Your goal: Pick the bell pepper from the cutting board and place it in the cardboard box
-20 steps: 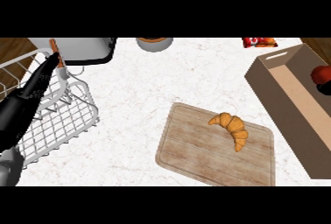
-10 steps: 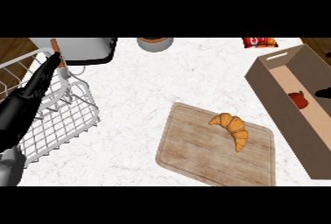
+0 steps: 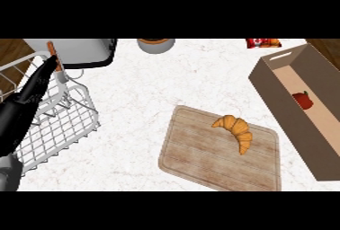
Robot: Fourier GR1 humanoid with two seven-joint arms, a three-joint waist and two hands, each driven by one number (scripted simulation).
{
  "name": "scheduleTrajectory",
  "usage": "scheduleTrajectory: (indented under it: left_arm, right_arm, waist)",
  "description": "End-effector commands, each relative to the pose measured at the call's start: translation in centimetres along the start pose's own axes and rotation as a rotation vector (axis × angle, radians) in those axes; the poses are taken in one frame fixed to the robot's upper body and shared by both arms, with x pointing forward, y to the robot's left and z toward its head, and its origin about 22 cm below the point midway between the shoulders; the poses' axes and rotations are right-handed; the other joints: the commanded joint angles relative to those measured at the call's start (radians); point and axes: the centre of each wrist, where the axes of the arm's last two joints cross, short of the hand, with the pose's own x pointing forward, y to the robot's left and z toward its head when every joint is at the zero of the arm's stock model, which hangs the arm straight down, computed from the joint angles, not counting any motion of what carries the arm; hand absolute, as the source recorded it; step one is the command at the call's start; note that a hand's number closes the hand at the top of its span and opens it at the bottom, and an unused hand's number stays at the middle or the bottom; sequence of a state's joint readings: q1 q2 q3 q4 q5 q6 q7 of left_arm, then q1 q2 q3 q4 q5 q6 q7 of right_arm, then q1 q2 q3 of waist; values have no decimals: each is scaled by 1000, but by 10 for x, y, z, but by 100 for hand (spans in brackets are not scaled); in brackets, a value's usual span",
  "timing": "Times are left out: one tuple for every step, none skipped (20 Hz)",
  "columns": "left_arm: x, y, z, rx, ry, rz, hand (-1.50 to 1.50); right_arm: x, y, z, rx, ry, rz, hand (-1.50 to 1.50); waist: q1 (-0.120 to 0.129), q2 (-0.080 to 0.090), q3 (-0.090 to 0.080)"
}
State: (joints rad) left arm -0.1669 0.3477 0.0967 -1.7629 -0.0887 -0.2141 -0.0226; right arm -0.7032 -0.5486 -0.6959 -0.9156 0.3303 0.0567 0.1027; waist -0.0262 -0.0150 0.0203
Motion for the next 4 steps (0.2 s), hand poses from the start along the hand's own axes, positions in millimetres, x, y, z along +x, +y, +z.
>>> scheduleTrajectory:
  left_arm:
    - [-29,-30,2,-71,104,96,0]
    - [-22,-31,6,-82,89,92,0]
    - [-29,-25,-1,-80,96,100,0]
    - [-28,-34,1,-75,98,80,0]
  right_arm:
    - [-24,-37,3,-142,22,-176,-150]
    - [-36,-39,8,-166,24,-165,-150]
    - [-45,-49,10,-196,18,-184,-150]
    - [-52,-57,14,-207,8,-170,-150]
  waist:
    - [-2,25,-18]
    - [13,20,-19]
    - [5,26,-18]
    - [6,23,-19]
